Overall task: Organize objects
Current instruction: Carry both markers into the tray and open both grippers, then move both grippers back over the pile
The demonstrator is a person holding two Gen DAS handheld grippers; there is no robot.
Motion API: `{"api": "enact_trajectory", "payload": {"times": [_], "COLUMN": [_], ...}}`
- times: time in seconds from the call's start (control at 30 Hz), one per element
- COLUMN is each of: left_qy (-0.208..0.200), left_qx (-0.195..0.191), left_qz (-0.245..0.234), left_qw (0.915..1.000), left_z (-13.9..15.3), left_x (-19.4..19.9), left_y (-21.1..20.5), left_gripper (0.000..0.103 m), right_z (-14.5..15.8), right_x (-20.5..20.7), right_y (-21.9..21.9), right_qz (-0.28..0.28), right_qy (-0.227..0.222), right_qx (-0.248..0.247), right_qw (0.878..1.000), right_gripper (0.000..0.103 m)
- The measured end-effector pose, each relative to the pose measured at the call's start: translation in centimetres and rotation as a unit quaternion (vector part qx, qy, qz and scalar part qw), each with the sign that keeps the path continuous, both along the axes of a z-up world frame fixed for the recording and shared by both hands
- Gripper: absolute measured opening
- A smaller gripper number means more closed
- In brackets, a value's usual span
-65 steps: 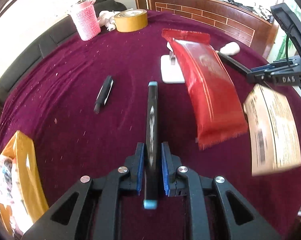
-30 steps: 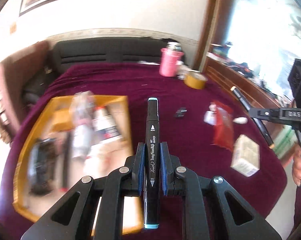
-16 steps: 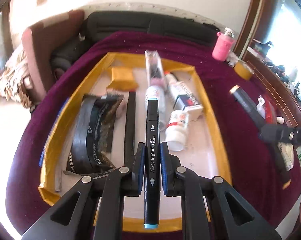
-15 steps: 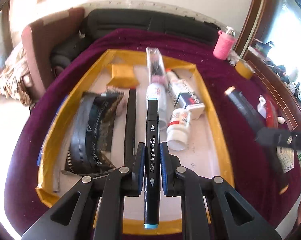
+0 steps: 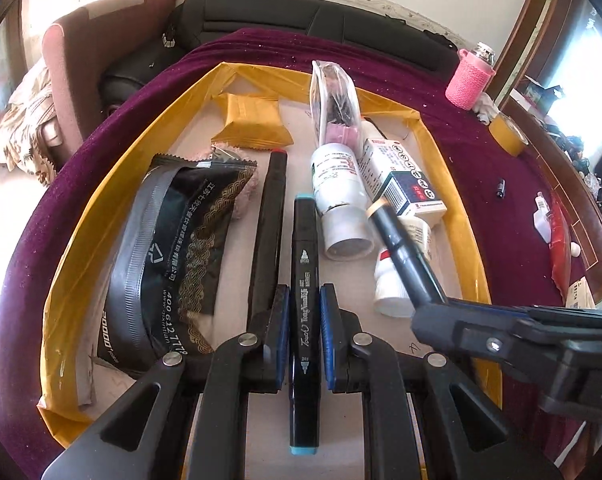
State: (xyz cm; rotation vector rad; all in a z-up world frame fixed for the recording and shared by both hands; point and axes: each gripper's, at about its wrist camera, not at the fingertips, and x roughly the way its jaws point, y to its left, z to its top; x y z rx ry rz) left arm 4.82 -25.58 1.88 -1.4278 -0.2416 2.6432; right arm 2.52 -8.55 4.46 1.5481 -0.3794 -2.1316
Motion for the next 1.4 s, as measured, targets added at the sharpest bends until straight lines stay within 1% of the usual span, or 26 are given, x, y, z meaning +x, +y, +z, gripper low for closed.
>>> {"api": "enact_trajectory", "payload": {"times": [0.17,0.23,0.33,0.4,0.43,0.47,0.5,0.63,0.67,0.7,0.77,0.83,0.87,0.9,0.97,1.07,1.13,1.2,1.33,1.4], "left_qy": [0.01,0.014,0.02,0.022,0.024,0.028,0.033,0.042,0.044,0.046,0.048,0.048,0.048,0.049,0.052,0.057,0.06,0.063,0.067,0.067], "left_qx": [0.012,0.016,0.019,0.028,0.033,0.041,0.046,0.055,0.055,0.055,0.056,0.058,0.057,0.054,0.049,0.045,0.043,0.042,0.035,0.037], "left_qz": [0.016,0.016,0.02,0.029,0.035,0.04,0.044,0.049,0.052,0.053,0.055,0.058,0.058,0.059,0.061,0.058,0.058,0.056,0.046,0.037], "left_qw": [0.9998,0.9996,0.9994,0.999,0.9986,0.998,0.9974,0.9964,0.9962,0.996,0.9958,0.9955,0.9955,0.9956,0.9956,0.9956,0.9956,0.9955,0.9961,0.9964], "left_z": [0.5,0.8,1.3,1.6,1.7,1.9,2.1,2.5,2.5,2.6,2.7,2.8,2.8,3.0,3.2,3.9,4.3,4.7,5.6,6.1], "left_x": [0.4,0.7,1.1,1.5,1.8,2.1,2.4,2.9,3.0,3.0,3.2,3.3,3.4,3.5,3.9,4.3,4.7,5.0,5.4,5.5], "left_y": [-0.6,-0.8,-0.9,-1.2,-1.4,-1.6,-1.8,-2.0,-1.9,-1.9,-1.9,-1.8,-1.7,-1.6,-1.4,-1.0,-0.6,-0.1,1.1,1.9], "left_gripper": [0.011,0.012,0.013,0.02,0.031,0.039,0.041,0.042,0.042,0.042,0.048,0.05,0.05,0.05,0.054,0.054,0.055,0.057,0.057,0.057], "right_z": [-1.0,-1.2,-0.9,-0.9,-1.0,-0.9,-0.8,-0.5,-0.2,0.1,0.7,1.6,2.1,2.5,3.3,4.1,4.7,5.2,6.0,6.1], "right_x": [-0.6,-0.8,-0.9,-1.1,-1.0,-1.0,-0.9,-0.4,-0.2,0.0,0.5,1.0,1.3,1.4,1.7,1.6,2.1,2.6,3.6,3.8], "right_y": [0.2,0.2,-0.4,-0.7,-0.7,-0.6,-0.5,0.0,0.1,0.4,0.8,1.1,1.4,1.5,1.8,1.6,2.4,3.1,5.9,7.8], "right_qz": [-0.034,-0.037,-0.034,-0.033,-0.035,-0.041,-0.048,-0.076,-0.083,-0.088,-0.093,-0.098,-0.101,-0.103,-0.107,-0.109,-0.11,-0.113,-0.114,-0.12], "right_qy": [-0.011,-0.012,-0.001,-0.001,-0.002,-0.002,-0.003,-0.01,-0.006,0.001,0.014,0.032,0.043,0.052,0.071,0.098,0.117,0.141,0.183,0.19], "right_qx": [0.003,0.001,0.017,0.02,0.023,0.03,0.034,0.042,0.048,0.045,0.041,0.045,0.044,0.041,0.036,0.049,0.067,0.091,0.131,0.138], "right_qw": [0.999,0.999,0.999,0.999,0.999,0.999,0.998,0.996,0.995,0.995,0.995,0.994,0.993,0.992,0.991,0.988,0.985,0.979,0.968,0.965], "right_gripper": [0.013,0.013,0.013,0.013,0.013,0.013,0.013,0.014,0.018,0.02,0.024,0.033,0.041,0.045,0.046,0.046,0.046,0.046,0.046,0.049]}}
